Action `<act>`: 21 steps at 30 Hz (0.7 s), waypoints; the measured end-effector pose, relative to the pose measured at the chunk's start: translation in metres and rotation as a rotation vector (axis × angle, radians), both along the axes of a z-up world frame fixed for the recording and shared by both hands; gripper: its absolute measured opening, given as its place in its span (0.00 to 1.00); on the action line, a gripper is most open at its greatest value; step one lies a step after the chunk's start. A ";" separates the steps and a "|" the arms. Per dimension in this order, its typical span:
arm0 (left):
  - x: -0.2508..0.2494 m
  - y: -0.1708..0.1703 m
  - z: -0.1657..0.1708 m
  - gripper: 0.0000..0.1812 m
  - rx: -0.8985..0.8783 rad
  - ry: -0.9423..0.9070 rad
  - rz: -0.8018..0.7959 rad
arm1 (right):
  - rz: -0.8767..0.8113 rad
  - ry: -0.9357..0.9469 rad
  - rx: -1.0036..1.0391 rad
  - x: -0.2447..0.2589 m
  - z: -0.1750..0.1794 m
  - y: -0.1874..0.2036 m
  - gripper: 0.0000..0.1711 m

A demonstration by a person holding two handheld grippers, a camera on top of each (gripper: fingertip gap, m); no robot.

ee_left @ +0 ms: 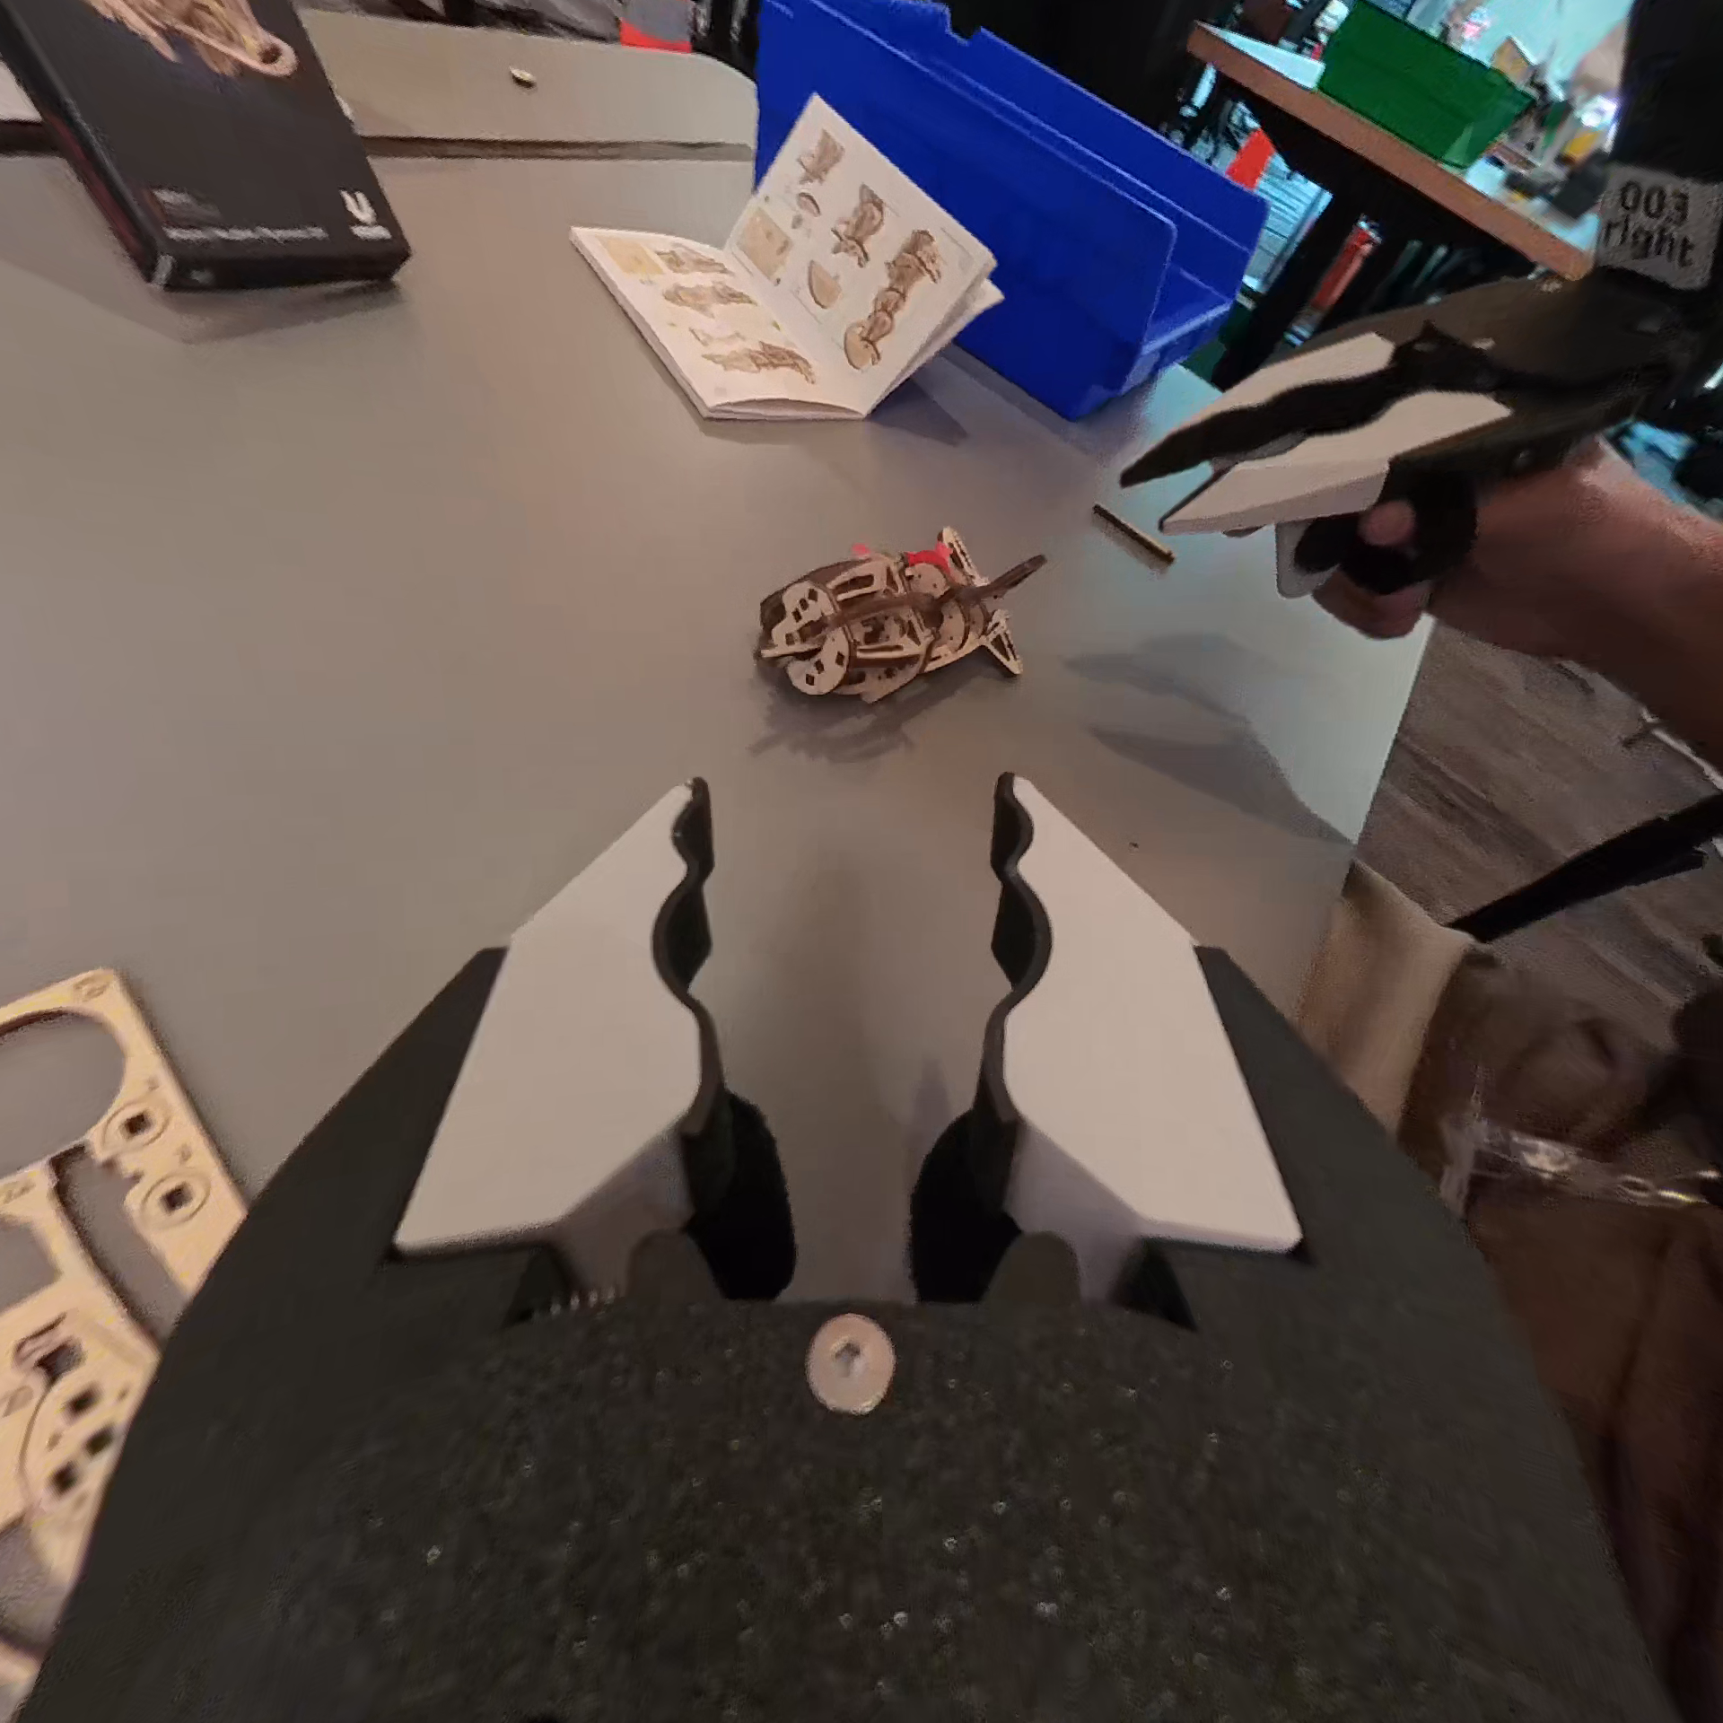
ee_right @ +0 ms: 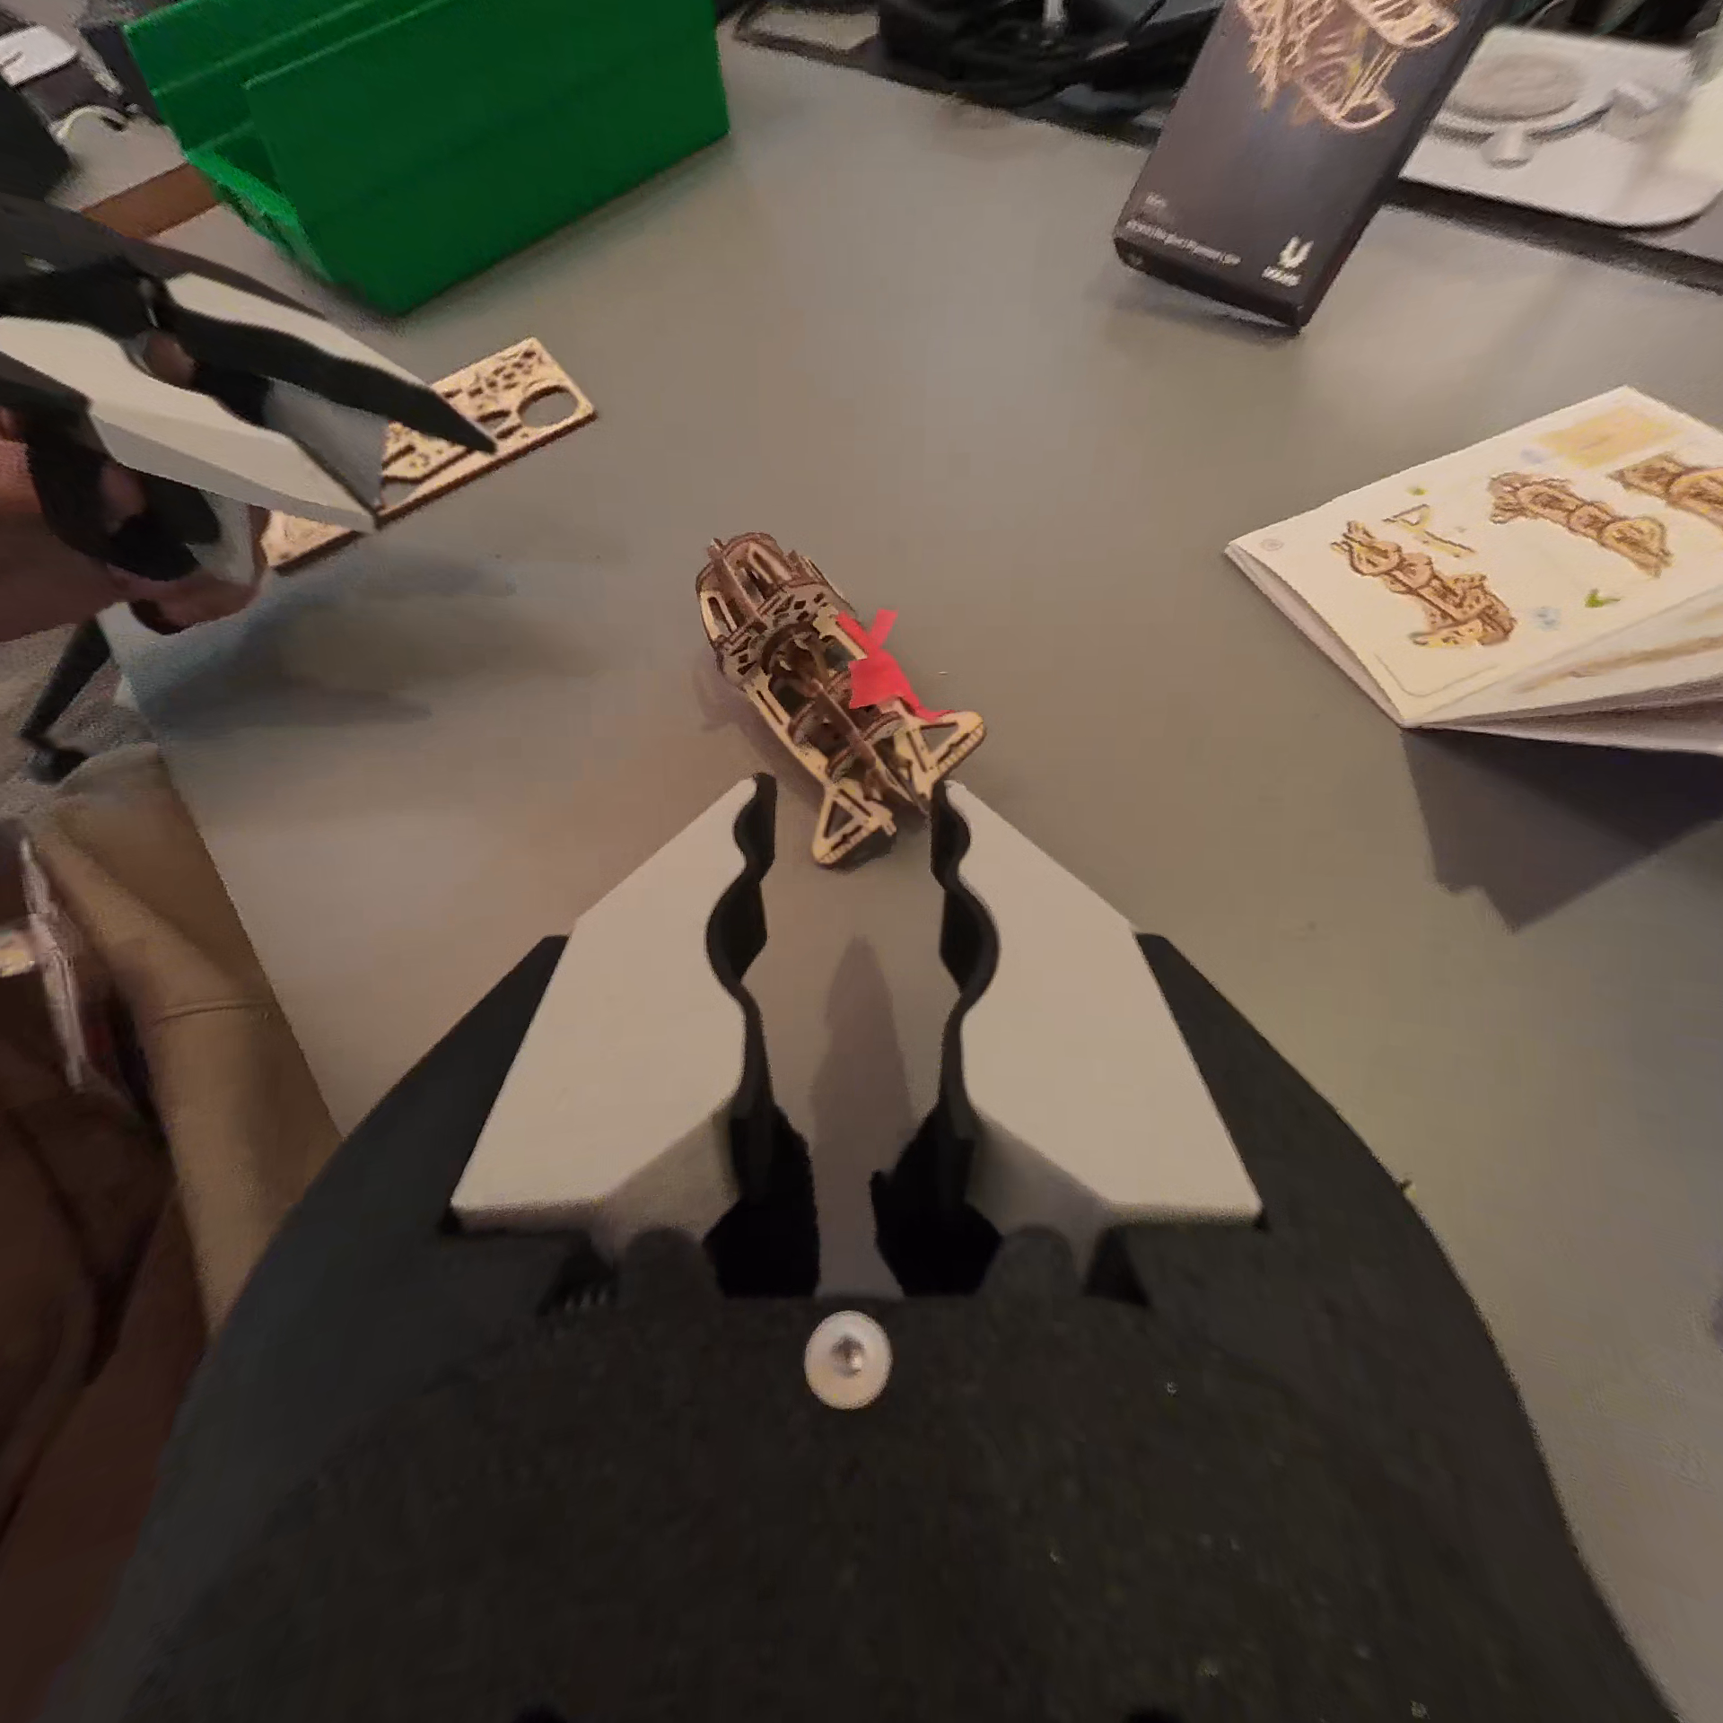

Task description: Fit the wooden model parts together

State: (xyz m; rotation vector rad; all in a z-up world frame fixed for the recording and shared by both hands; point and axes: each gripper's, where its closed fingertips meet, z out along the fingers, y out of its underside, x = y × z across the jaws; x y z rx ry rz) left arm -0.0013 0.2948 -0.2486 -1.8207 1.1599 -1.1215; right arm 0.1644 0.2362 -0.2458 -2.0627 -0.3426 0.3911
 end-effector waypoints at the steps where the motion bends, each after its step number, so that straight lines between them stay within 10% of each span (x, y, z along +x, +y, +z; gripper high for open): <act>1: 0.004 -0.001 -0.002 0.31 -0.025 0.006 -0.022 | -0.032 0.011 0.013 0.000 -0.001 -0.003 0.19; 21: 0.020 0.026 -0.048 0.25 0.056 0.239 0.042 | -0.506 0.029 -0.008 0.072 -0.035 0.002 0.18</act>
